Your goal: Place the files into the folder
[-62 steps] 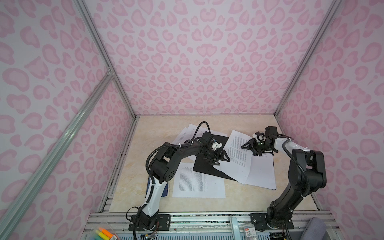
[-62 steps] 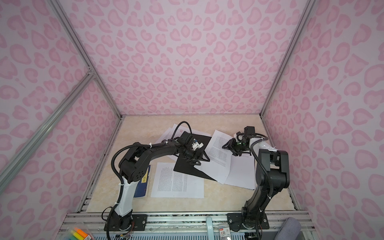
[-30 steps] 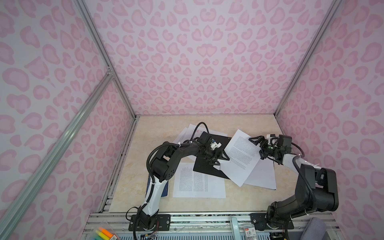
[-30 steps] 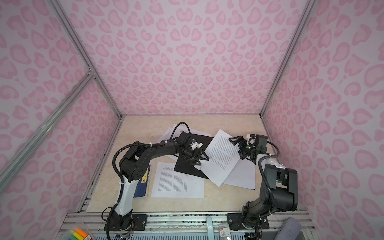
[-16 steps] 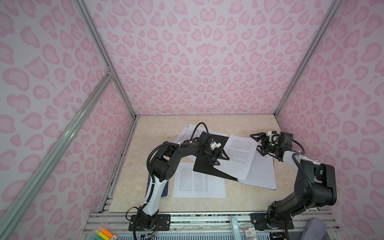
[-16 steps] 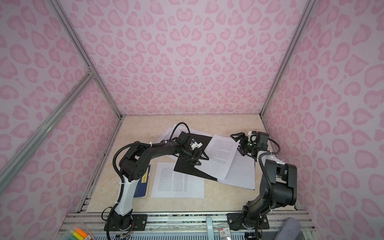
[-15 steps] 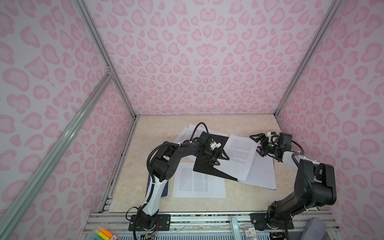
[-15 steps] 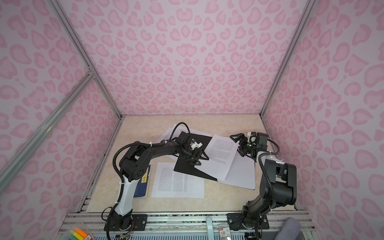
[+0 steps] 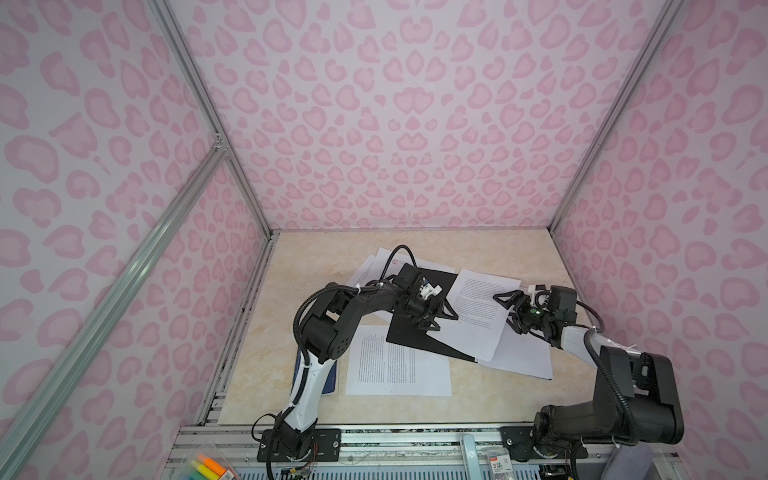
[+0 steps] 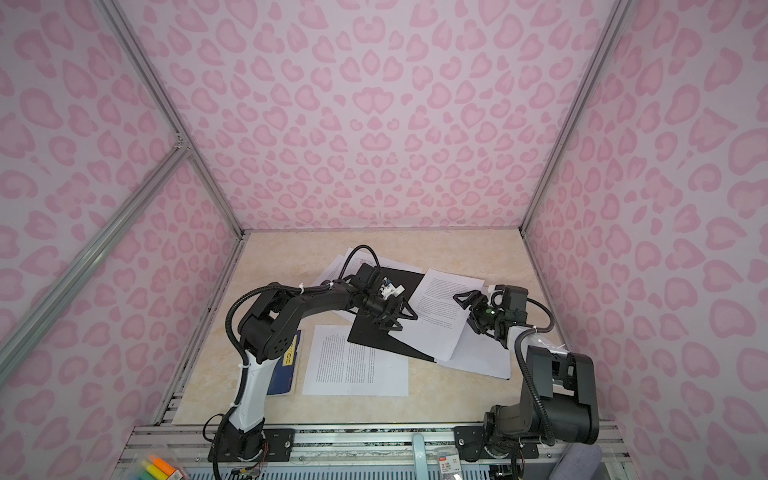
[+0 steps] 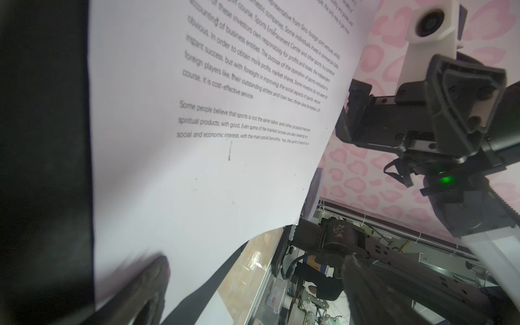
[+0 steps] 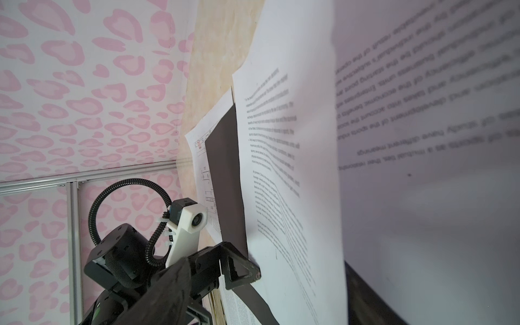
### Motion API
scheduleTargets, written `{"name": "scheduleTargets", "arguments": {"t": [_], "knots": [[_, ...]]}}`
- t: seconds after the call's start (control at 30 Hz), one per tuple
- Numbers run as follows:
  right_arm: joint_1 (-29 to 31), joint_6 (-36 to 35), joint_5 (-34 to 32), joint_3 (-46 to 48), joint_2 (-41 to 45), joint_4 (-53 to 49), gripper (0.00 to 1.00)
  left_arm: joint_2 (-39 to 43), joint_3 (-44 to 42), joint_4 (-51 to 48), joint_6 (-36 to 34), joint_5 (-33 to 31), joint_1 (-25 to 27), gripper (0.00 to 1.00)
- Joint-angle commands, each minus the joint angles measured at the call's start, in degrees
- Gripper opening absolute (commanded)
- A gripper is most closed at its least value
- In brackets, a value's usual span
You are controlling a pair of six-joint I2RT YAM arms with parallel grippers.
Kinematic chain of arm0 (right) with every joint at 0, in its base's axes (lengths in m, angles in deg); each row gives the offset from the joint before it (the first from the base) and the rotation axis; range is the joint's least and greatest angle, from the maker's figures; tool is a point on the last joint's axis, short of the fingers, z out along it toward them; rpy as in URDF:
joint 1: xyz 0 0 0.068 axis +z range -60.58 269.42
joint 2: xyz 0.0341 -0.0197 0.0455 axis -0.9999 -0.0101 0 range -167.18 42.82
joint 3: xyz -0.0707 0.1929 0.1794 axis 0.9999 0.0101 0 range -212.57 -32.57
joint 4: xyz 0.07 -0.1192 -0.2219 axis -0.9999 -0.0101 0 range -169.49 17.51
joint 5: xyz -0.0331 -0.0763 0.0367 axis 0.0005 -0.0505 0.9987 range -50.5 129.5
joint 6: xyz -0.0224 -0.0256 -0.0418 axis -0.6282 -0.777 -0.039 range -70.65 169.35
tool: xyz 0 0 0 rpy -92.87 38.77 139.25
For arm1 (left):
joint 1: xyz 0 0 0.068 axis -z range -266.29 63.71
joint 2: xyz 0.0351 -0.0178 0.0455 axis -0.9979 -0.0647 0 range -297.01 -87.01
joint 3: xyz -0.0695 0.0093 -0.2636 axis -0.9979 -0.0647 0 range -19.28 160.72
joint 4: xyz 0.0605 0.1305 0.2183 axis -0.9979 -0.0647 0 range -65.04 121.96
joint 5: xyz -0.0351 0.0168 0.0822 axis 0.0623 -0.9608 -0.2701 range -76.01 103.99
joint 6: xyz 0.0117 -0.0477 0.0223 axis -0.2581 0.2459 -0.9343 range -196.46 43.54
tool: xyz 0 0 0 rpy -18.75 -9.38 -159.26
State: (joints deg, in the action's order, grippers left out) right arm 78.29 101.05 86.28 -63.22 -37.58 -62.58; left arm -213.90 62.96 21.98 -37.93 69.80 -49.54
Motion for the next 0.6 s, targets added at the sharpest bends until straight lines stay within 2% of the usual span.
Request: {"name": "scheduleTargets", "arguments": {"t": [0.0,0.1,0.37,0.4,0.5,0.57], "knots": [[0.7,1.5,-2.9,1.8,0.9,2.5,0.67,-1.3,-0.9,-5.4,-0.1,-11.7,0.0,0.98],[0.9,2.2,-4.1,2.9,1.7,3.6,0.51,-1.2,-1.1,-5.2,0.1,-11.7,0.0,0.98],[2.9,1.3,-7.2,2.5,5.0,0.8,0.31,-0.6,-0.7,-4.8,0.6,-11.6,0.0,0.98],[3.1,0.3,-7.4,1.7,5.1,-0.7,0.27,-0.4,-0.6,-4.9,0.6,-11.6,-0.1,0.98],[3.8,-2.7,-7.6,-1.8,4.3,-5.4,0.02,0.8,0.2,-4.9,0.5,-11.1,-0.1,0.98],[4.3,-5.1,-7.8,-4.4,4.0,-8.8,0.0,2.3,1.2,-5.2,0.3,-11.0,-0.1,0.98]]}}
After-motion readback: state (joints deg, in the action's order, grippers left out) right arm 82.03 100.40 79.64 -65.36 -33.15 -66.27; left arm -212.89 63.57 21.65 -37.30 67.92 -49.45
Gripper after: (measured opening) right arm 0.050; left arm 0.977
